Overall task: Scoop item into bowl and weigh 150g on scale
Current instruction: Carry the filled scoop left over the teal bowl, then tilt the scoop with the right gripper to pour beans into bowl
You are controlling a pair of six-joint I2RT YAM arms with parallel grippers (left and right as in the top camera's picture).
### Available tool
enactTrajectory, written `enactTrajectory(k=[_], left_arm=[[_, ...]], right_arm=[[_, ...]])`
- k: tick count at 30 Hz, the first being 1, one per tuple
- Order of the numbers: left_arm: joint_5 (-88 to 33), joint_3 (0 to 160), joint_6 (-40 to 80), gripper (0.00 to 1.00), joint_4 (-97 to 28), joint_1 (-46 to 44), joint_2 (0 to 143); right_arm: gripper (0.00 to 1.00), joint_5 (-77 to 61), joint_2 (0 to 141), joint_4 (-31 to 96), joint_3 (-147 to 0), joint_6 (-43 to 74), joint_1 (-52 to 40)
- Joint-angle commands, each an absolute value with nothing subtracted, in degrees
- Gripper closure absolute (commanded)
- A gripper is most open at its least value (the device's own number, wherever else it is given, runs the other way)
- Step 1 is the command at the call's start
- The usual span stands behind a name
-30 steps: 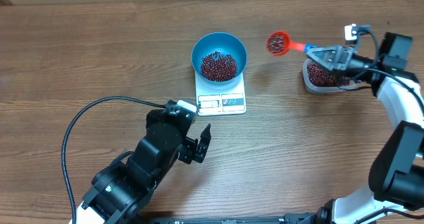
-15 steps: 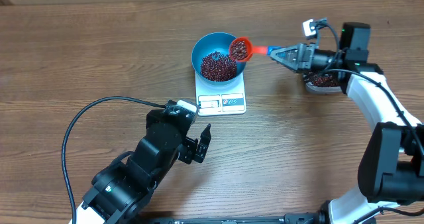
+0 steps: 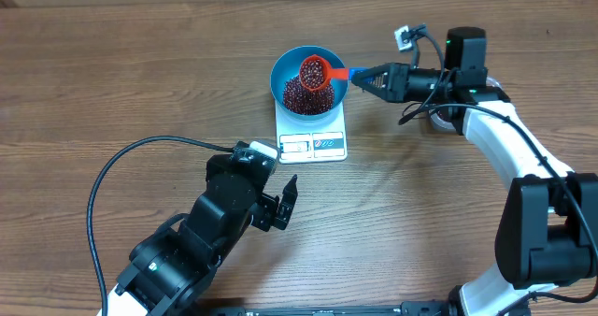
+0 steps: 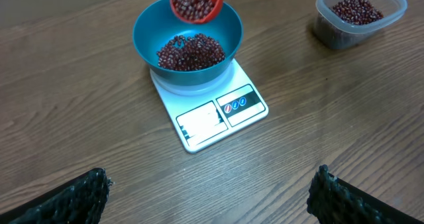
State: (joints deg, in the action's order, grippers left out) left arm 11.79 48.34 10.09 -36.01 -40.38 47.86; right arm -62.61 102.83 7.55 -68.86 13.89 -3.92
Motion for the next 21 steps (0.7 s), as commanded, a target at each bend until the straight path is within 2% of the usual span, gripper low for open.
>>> enactTrajectory(k=[1,21], left_arm=[[12.01,48.03,9.02,0.00,-35.83,-40.14,47.62],[12.01,48.03,9.02,0.00,-35.83,-40.14,47.62]], right_arm=[[0.96,-57.95,103.04,7.09,-68.64,4.91,-5.54],[0.96,-54.70,103.04,7.14,-68.64,-28.18,-6.42]])
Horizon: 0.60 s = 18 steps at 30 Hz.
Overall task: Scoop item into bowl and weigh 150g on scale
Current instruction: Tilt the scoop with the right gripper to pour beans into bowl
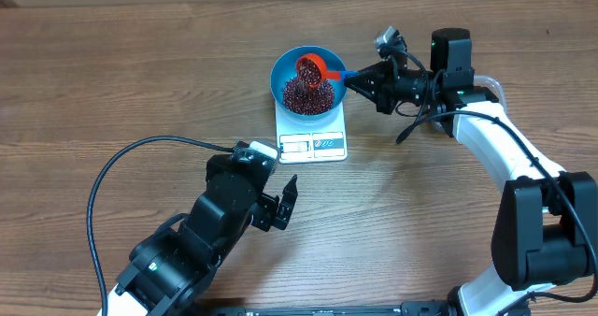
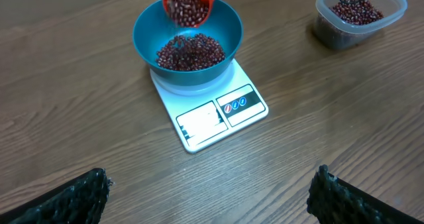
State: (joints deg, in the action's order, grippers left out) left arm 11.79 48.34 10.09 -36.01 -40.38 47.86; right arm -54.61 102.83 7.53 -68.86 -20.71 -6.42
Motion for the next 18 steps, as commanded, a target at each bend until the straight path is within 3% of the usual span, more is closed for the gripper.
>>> enactTrajectory(k=[1,18], left_arm=[[12.01,48.03,9.02,0.00,-35.83,-40.12,47.62],[12.01,48.03,9.02,0.01,-35.83,-40.14,47.62]], right_arm=[[0.96,-54.70,103.04,7.14,-68.64,-29.69,-6.42],[0.96,-54.68,103.04,7.11,-68.64,-51.51,-6.42]])
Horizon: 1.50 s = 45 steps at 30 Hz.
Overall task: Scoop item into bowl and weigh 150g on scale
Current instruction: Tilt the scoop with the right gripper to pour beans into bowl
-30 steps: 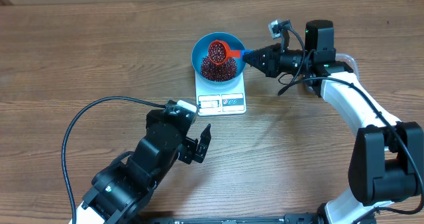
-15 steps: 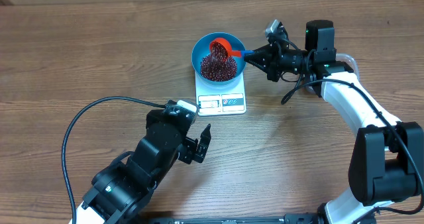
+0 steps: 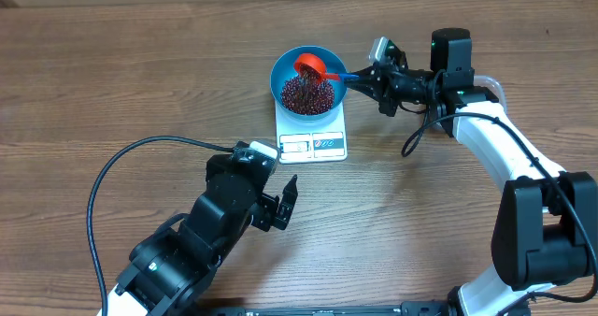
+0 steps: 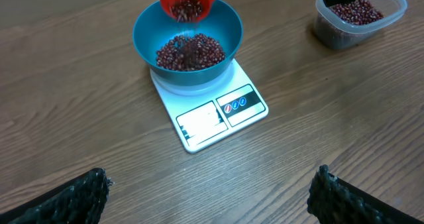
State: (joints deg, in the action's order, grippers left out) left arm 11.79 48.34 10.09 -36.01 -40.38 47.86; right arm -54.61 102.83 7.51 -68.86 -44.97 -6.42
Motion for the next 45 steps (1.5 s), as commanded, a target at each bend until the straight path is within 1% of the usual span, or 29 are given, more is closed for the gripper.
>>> enactTrajectory(k=[1,8,15,22,24,28,33,38,42,45], left_arm=[[12.01,48.03,9.02,0.00,-35.83,-40.14,47.62],[12.01,48.03,9.02,0.00,-35.83,-40.14,47.62],[12.01,48.03,9.02,0.00,-35.83,-40.14,47.62],[12.01,48.03,9.02,0.00,-35.83,-40.14,47.62],[12.01,48.03,9.02,0.00,-35.83,-40.12,47.62],[12.01,48.03,9.02,0.00,-35.81,-40.14,47.62],[12.01,48.03,9.02,0.00,-35.81,-40.14,47.62],[12.01,48.03,9.02,0.00,-35.83,-40.14,47.62],[12.01,48.03,9.02,0.01,-35.83,-40.14,47.62],[12.01,48.03,9.02,0.01,-35.83,-40.14,47.62]], right_arm=[[0.96,-54.68,103.04,7.11,-68.64,-52.66,-6.42],[0.96,-54.65,103.04,5.63,-68.64,-60.58,-6.42],[0.96,-54.68,103.04,2.66,-68.64,-60.51,-6.37],[0.96,-54.72,103.04,6.63,-68.64,-59.33,-6.37],[0.96,-54.94,103.04,7.44,-68.64,-55.92,-6.37],[0.96,-54.96,103.04,7.40,-68.64,-45.30,-6.37],[0.96,-55.11,102.98,7.07,-68.75,-35.94,-6.37],[0.96,-55.09,102.87,6.50,-69.80,-22.87,-6.35],[0.96,-55.11,102.54,6.50,-71.24,-9.65,-6.13],[0.96,-55.09,101.58,6.52,-71.40,-4.14,-5.87]])
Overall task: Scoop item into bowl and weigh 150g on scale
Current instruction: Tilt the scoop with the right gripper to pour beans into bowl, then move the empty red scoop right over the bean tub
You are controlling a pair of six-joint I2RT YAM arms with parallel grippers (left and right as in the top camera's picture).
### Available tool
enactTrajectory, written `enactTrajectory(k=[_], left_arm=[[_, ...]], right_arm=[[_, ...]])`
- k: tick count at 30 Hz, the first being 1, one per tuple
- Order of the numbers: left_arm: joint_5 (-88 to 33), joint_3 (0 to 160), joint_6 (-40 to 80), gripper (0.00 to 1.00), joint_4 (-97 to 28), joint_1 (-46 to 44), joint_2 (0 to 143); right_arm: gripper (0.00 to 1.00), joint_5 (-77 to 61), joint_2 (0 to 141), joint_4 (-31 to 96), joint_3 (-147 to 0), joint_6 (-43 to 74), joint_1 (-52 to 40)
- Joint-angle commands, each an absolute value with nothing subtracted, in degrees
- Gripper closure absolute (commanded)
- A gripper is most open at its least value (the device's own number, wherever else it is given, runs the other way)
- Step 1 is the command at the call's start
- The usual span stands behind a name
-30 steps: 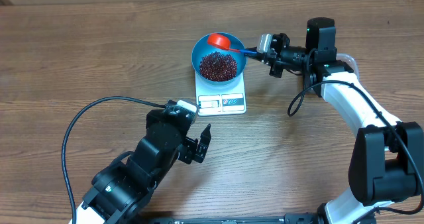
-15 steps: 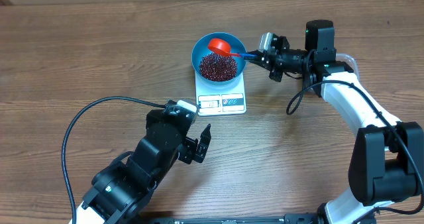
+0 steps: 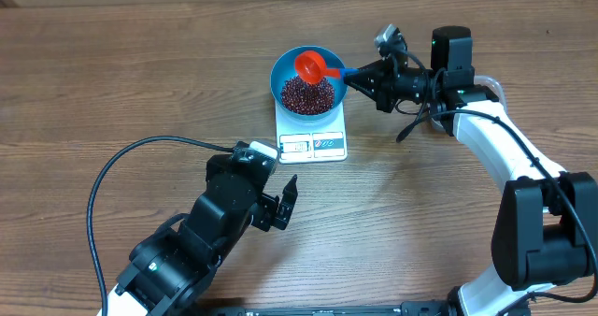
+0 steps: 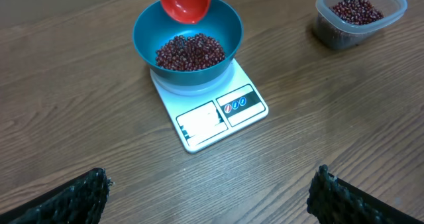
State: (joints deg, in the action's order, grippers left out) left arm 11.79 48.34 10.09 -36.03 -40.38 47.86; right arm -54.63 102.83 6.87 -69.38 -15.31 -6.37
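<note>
A blue bowl [image 3: 289, 78] of dark red beans [image 3: 307, 93] stands on a small white scale [image 3: 312, 144]. Over the bowl's upper part hangs a red scoop [image 3: 310, 66], turned over with its bottom showing in the left wrist view [image 4: 186, 0], no beans visible in it. My right gripper [image 3: 357, 75] is shut on the scoop's handle from the right. My left gripper [image 4: 207, 194] stands open near the table's front, nothing between its fingers [image 4: 69, 196]. The bowl [image 4: 147, 33] and scale [image 4: 218, 115] lie well ahead of it.
A clear plastic tub of beans [image 4: 358, 13] sits at the right of the scale, partly under my right arm in the overhead view. A black cable [image 3: 121, 162] loops across the table left of my left arm.
The red scoop still had beans falling from it over the bowl; now it is turned further over and shows only its bottom. The left arm has not moved.
My right gripper held a full scoop of beans level over the bowl. Then the scoop was tipped and beans were dropping into the bowl. Fewer beans were left in it after that, and now none show. The left gripper stayed open throughout.
</note>
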Motion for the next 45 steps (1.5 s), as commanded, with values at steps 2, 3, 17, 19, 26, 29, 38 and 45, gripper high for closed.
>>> enactTrajectory(k=[2,3,17,19,26,29,38,45], left_arm=[[12.01,48.03,9.02,0.00,-35.81,-40.14,47.62],[12.01,48.03,9.02,0.01,-35.83,-40.14,47.62],[12.01,48.03,9.02,0.00,-35.83,-40.14,47.62],[11.99,48.03,9.02,0.00,-35.83,-40.14,47.62],[12.01,48.03,9.02,0.00,-35.83,-40.14,47.62],[12.01,48.03,9.02,0.01,-35.81,-40.14,47.62],[12.01,48.03,9.02,0.00,-35.83,-40.12,47.62],[11.99,48.03,9.02,0.00,-35.83,-40.14,47.62]], right_arm=[[0.96,-55.09,100.60,6.52,-71.40,-0.89,-5.48],[0.96,-55.09,99.90,6.55,-71.40,0.82,-5.15],[0.96,-54.89,91.18,14.72,-71.40,13.54,7.33],[0.97,-54.89,90.67,17.37,-71.40,13.52,9.87],[0.97,-54.89,90.30,24.32,-71.40,12.99,17.61],[0.96,-54.85,90.21,27.38,-71.40,9.91,19.99],[0.97,-44.01,88.71,36.71,-71.40,3.90,22.15],[0.96,-32.64,84.79,42.13,-72.16,-0.78,22.15]])
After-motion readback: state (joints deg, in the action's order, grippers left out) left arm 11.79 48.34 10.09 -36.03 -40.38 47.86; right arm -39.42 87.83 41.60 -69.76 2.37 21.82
